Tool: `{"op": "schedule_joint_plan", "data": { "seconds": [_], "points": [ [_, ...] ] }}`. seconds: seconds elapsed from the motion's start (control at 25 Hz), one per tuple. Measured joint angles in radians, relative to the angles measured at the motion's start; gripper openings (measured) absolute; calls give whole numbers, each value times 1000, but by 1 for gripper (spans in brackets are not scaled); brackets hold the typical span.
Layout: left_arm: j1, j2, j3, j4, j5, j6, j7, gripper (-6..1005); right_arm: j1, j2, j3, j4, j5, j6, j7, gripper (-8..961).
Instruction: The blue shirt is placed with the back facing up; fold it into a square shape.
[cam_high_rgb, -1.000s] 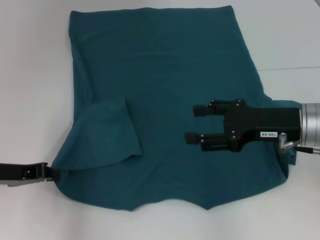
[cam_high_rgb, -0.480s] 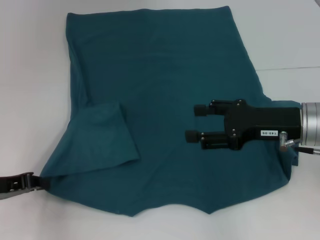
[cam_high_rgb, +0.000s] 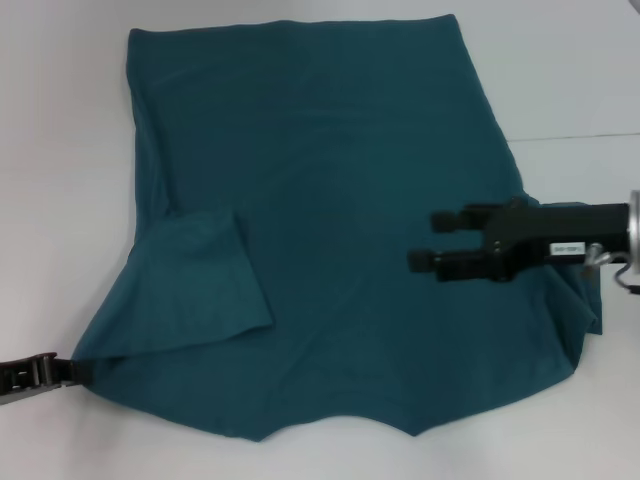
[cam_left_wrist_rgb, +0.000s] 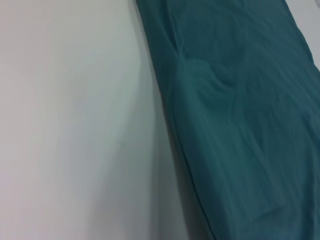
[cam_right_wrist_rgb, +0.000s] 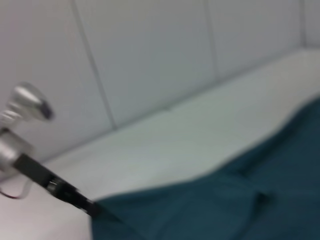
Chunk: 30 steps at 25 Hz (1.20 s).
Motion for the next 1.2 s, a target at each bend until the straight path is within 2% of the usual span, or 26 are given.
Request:
{"op": "schedule_joint_plan", "data": {
  "seconds": [0.16, 0.28, 0.44, 0.48, 0.52, 0.64, 0.88, 1.2],
  "points": [
    [0, 0, 0, 0, 0, 2, 19, 2, -3, -3, 4, -186, -209, -8, 226, 692],
    [-2, 3, -2, -3, 0, 2, 36, 2, 10, -6, 24, -277, -365, -31, 332, 678],
    [-6, 5, -6, -4, 0, 1, 50, 2, 71, -15, 63, -309, -599, -77, 417, 664],
    [-7, 6, -6, -4, 0, 0, 52, 2, 99, -13, 65, -310, -718, -87, 440, 664],
    [-8, 7, -7, -5, 0, 0, 53, 2, 99, -13, 65, -310, -718, -87, 440, 664],
    [-12, 8, -7, -5, 0, -1, 53, 2, 139, 1, 38, -297, -898, -84, 472, 664],
    [-19, 11, -8, -6, 0, -3, 54, 3, 135, -3, -105, -293, -940, -74, 568, 664],
    [-25, 18, -9, -7, 0, 1, 52, 3, 106, -20, -134, -299, -944, -82, 600, 665]
  ]
}}
